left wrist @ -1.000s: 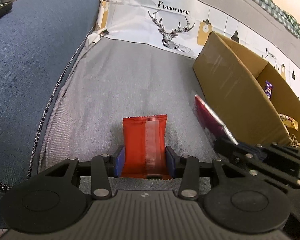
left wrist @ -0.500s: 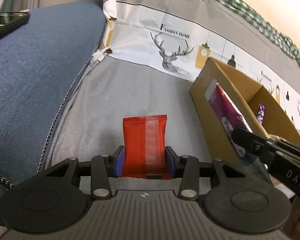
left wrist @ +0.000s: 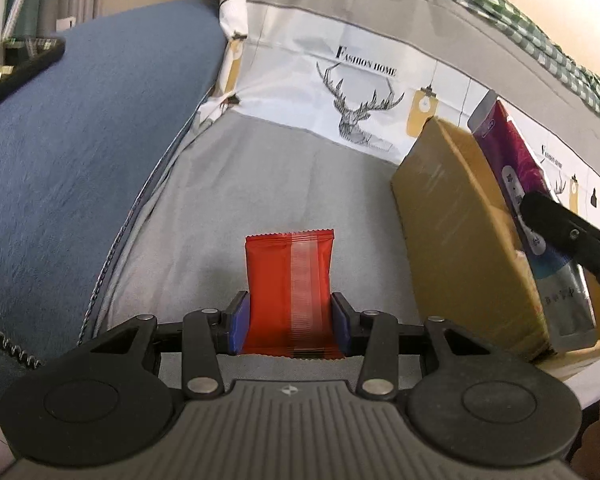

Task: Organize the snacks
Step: 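Carry the silver stick and small red packet over the box with both grippers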

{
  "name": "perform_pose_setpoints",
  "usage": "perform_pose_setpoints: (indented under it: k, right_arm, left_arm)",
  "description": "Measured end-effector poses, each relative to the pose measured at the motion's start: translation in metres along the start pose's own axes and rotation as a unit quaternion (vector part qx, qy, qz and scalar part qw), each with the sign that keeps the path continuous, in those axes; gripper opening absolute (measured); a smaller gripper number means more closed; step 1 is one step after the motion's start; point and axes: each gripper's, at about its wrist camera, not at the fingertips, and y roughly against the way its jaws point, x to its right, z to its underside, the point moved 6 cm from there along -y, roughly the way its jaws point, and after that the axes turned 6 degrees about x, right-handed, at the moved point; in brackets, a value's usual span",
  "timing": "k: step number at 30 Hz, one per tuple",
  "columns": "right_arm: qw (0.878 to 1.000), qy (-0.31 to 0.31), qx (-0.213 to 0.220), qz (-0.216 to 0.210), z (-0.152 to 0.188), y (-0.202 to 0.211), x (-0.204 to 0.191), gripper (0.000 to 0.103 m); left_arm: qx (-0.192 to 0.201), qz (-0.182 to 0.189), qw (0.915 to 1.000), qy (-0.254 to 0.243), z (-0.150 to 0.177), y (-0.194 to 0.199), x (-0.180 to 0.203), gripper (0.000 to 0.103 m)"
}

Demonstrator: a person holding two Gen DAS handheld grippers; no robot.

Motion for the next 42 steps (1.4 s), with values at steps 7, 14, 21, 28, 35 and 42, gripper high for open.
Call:
perform_pose_setpoints:
  k: [7, 14, 21, 28, 35, 42]
  right_arm:
    - [0.999, -0.036, 0.023, 0.027, -0.012, 0.001, 0.030, 0.007]
    - [0.994, -0.085, 0.039, 0.062, -0.021, -0.001, 0.070, 0.007]
    - [0.985, -0.110, 0.070, 0.113, -0.035, 0.008, 0.116, 0.007]
    - [0.972, -0.136, 0.096, 0.166, -0.041, 0.024, 0.162, 0.007]
    - [0.961, -0.172, 0.095, 0.196, -0.037, 0.031, 0.198, 0.007]
    - [0.955, -0.188, 0.101, 0.204, -0.035, 0.035, 0.212, 0.007]
  left_arm:
    - [0.034, 0.010, 0.9993, -0.015, -0.036, 0.012, 0.039, 0.047]
    - [0.060, 0.036, 0.9971, -0.032, -0.070, 0.013, 0.094, 0.047]
    - [0.075, 0.068, 0.9930, -0.060, -0.097, -0.001, 0.162, 0.047]
    - [0.078, 0.091, 0.9899, -0.075, -0.118, -0.029, 0.219, 0.047]
    - [0.069, 0.110, 0.9879, -0.085, -0.117, -0.052, 0.263, 0.047]
    - [0.063, 0.121, 0.9868, -0.088, -0.117, -0.063, 0.282, 0.047]
